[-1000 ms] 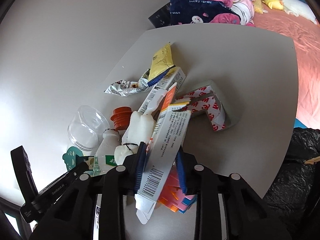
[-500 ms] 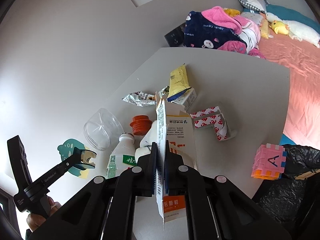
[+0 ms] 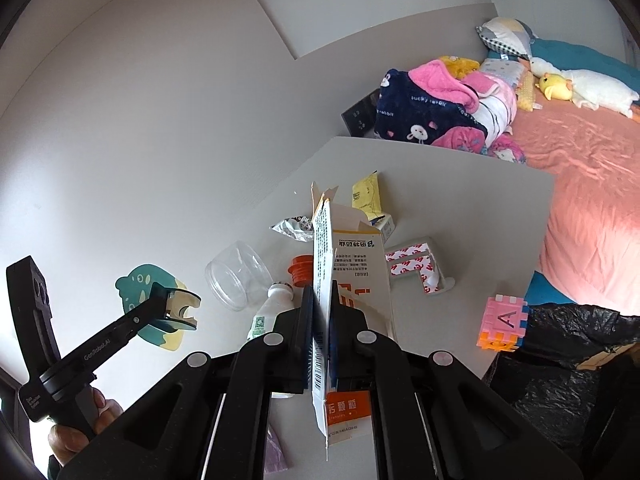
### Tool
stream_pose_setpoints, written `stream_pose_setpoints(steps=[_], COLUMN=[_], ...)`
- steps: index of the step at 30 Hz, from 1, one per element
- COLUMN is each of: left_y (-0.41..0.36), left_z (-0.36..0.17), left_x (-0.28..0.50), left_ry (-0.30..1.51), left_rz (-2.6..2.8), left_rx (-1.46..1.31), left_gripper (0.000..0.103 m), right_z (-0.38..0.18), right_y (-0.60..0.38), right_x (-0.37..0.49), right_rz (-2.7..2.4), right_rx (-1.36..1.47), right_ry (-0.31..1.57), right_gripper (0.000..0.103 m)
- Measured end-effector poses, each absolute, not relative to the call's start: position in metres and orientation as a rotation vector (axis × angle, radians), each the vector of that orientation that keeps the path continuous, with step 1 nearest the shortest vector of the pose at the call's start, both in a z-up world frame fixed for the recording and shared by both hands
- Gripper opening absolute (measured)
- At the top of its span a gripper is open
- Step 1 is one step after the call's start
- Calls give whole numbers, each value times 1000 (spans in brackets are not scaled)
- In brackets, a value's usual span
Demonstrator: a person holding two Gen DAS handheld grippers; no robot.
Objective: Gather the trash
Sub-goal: 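Lift the box with the right tool while the left tool carries the blue lid toward the black trash bag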
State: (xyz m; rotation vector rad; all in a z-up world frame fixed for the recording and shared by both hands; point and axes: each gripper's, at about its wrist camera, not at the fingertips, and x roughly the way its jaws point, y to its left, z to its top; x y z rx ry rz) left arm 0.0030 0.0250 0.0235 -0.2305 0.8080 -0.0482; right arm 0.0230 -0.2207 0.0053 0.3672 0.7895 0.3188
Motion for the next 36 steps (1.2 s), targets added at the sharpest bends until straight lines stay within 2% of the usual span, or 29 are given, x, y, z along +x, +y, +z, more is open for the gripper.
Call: stream_pose_setpoints(steps=[20, 22, 26, 28, 29, 36], left_y=[-117, -133, -166, -182, -190, -232], left_z=[42, 41, 42, 41, 39, 32], left_x=[-6, -7, -14, -16, -18, -28], left_ry=[798, 805, 802, 809, 816, 835], left_rz=[-361, -401, -481, -527, -553, -658], left_rx=[-123, -111, -78, -62, -55, 1], left_gripper=[20, 14, 12, 7, 1, 0], right_z=[23, 23, 23, 23, 24, 20], right_y=[-343, -355, -378, -388, -393, -424], right_x=[-62, -70, -87, -97, -101, -129], right_rz=[77, 52, 2, -26, -39, -119], right_rx=[423, 429, 443, 447, 449, 469], right_ry=[715, 712, 702, 693, 687, 678], right_gripper=[7, 7, 7, 7, 7, 8])
